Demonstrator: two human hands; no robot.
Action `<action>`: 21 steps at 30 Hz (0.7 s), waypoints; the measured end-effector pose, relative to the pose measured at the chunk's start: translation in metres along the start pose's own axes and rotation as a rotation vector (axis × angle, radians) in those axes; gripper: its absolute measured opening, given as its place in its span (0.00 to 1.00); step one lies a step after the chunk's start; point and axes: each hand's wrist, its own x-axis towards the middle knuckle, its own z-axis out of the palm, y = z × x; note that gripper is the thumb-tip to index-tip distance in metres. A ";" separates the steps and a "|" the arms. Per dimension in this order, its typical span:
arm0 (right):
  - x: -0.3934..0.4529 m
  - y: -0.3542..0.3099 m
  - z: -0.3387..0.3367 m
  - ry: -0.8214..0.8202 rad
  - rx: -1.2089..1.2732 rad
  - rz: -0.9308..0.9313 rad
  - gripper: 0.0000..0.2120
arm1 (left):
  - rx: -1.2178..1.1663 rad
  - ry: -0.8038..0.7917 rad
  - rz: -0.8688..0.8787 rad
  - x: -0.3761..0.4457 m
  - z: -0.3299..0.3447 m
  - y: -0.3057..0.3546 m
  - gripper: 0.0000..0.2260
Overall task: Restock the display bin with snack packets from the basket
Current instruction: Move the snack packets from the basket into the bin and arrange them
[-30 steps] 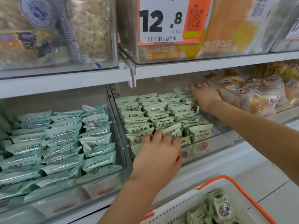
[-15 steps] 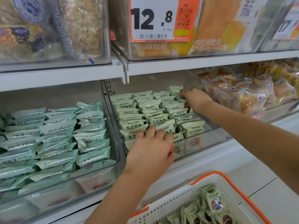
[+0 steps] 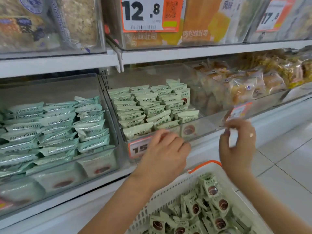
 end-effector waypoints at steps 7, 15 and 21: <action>-0.230 0.026 0.000 -1.027 -0.233 0.460 0.17 | -0.178 -0.641 -0.137 -0.077 0.049 0.048 0.08; -0.351 0.007 0.025 -1.737 -0.102 0.840 0.43 | -0.355 -1.398 -0.594 -0.250 0.102 0.098 0.14; -0.371 -0.018 0.036 -1.737 -0.369 0.641 0.50 | -0.465 -1.431 -0.839 -0.260 0.135 0.096 0.20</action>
